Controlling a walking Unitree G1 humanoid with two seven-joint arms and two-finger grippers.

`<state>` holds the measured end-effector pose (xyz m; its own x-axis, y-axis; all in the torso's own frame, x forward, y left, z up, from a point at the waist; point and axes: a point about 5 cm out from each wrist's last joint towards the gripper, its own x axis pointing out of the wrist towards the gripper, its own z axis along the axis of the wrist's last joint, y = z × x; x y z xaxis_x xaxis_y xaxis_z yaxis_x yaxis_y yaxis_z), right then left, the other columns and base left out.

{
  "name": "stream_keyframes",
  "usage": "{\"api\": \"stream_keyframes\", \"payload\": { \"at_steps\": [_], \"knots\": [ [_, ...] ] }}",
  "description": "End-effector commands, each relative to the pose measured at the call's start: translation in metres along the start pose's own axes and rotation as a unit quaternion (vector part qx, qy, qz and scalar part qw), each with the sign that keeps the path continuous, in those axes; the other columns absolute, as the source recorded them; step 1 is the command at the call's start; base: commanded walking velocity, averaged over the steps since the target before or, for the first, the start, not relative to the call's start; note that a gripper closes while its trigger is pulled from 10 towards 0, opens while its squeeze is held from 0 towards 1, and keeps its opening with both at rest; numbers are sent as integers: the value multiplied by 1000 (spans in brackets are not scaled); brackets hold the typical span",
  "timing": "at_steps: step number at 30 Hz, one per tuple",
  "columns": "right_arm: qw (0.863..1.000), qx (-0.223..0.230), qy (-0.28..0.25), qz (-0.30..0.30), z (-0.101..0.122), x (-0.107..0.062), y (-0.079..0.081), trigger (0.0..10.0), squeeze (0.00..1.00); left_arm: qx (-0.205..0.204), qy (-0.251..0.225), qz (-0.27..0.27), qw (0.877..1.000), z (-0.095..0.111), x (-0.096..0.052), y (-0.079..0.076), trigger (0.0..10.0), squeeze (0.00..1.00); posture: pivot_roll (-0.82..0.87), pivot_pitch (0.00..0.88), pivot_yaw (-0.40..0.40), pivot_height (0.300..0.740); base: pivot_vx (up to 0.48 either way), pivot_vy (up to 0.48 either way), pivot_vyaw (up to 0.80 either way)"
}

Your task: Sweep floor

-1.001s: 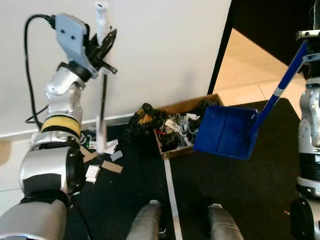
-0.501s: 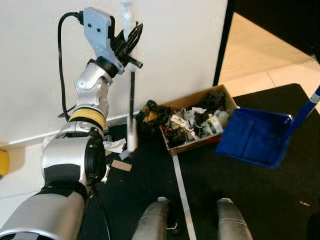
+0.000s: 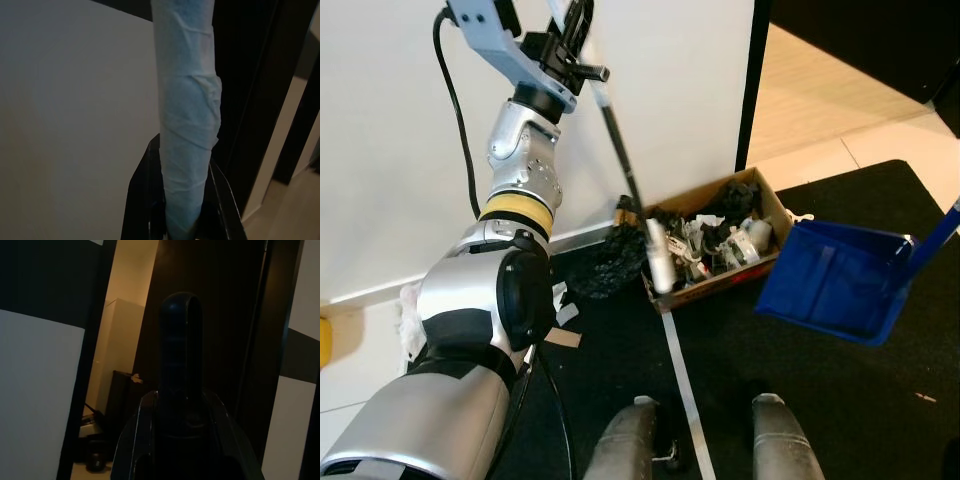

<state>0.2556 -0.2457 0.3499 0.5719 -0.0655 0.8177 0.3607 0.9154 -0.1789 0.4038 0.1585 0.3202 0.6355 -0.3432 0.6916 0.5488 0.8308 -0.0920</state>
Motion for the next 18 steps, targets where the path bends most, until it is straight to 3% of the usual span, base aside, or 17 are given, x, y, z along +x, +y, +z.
{"api": "stream_keyframes", "payload": {
  "at_steps": [1,3,4,8,12,18],
  "knots": [
    [1000,7,-30,1,12,2,3,10000,0,-2,-11,1,1000,4,2,0,10000,0,-176,238,165,740,0,0,0],
    [1000,10,-29,0,11,2,4,10000,0,-1,2,8,1000,-2,-2,1,10000,0,-163,227,170,740,0,0,0],
    [999,16,-28,-3,9,1,7,10000,0,-16,20,31,999,-14,-12,4,10000,0,-161,219,174,740,0,0,0],
    [999,19,-28,-6,8,1,8,10000,0,-31,16,38,999,-19,-17,4,10000,0,-158,212,176,740,0,0,0],
    [999,19,-28,-8,8,1,7,10000,0,-32,-17,19,999,-7,-11,3,10000,0,-140,202,177,740,0,0,0],
    [999,28,-26,-11,5,0,8,10000,0,-20,-84,-26,996,30,4,6,10000,0,-96,175,173,740,0,0,0]
  ]
}}
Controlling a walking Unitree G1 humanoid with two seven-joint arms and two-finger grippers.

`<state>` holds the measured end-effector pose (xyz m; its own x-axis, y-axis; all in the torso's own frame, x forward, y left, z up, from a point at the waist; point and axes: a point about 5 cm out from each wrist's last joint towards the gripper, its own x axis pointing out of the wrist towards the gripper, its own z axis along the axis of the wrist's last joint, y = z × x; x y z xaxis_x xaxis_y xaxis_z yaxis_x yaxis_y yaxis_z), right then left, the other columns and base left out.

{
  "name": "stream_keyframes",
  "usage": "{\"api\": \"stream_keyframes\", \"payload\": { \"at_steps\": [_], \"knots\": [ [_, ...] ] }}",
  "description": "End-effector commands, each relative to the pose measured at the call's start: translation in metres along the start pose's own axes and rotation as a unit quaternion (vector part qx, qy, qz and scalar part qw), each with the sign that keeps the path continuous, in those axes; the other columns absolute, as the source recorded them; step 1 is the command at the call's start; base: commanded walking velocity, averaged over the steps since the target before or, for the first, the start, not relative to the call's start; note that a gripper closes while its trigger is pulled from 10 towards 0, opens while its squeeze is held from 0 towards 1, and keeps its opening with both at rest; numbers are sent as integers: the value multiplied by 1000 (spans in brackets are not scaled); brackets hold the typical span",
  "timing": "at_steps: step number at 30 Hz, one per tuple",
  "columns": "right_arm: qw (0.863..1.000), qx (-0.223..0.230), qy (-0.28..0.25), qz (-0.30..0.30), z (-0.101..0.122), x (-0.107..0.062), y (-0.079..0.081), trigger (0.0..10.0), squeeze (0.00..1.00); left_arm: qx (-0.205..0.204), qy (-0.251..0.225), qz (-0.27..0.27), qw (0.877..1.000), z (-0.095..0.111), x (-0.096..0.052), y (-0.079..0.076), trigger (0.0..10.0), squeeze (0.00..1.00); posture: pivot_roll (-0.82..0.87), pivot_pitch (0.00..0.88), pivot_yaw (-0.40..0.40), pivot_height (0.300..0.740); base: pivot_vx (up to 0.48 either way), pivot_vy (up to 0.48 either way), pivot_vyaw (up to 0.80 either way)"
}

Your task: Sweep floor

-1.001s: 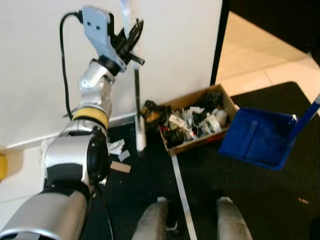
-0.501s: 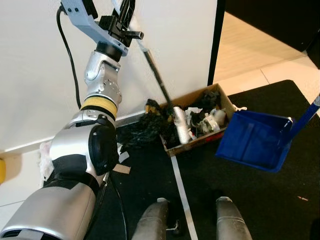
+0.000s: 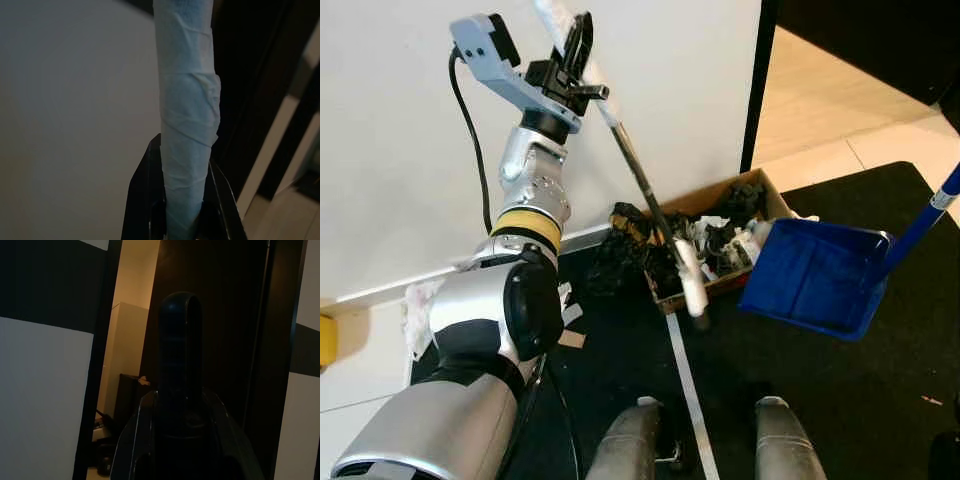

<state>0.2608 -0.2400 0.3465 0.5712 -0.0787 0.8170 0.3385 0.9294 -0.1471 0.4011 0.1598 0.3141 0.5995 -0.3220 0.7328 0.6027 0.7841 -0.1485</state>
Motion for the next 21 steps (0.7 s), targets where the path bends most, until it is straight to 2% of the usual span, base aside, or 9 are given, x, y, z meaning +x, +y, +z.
{"api": "stream_keyframes", "payload": {
  "at_steps": [1,8,11,12,14,16,18,19,21],
  "knots": [
    [1000,8,-29,-4,8,1,1,10000,0,25,-54,-25,998,32,12,3,10000,0,-96,175,173,740,0,0,0],
    [999,42,-18,9,-2,-1,13,10000,0,46,-47,-87,994,63,10,1,10000,0,-16,144,152,740,0,0,0],
    [998,59,-10,25,-7,-2,23,10000,0,59,-2,-97,994,73,0,3,10000,0,17,134,140,740,0,0,0],
    [997,65,-3,35,-9,-4,26,10000,0,83,26,-107,990,82,-10,4,10000,0,41,127,128,740,0,0,0],
    [995,78,32,53,-20,-14,27,10000,0,133,64,-77,986,100,-30,13,10000,0,85,119,103,740,0,0,0],
    [994,83,45,59,-24,-18,27,10000,0,148,74,-61,984,106,-36,16,10000,0,85,119,103,740,0,0,0],
    [990,72,86,80,-38,-39,24,10000,0,186,102,13,977,112,-57,35,10000,0,123,112,63,740,0,0,0],
    [990,72,86,80,-38,-39,24,10000,0,186,102,13,977,112,-57,35,10000,0,123,112,63,740,0,0,0],
    [986,60,126,92,-51,-60,21,10000,0,194,125,83,969,113,-81,49,10000,0,134,111,56,740,0,0,0]
  ]
}}
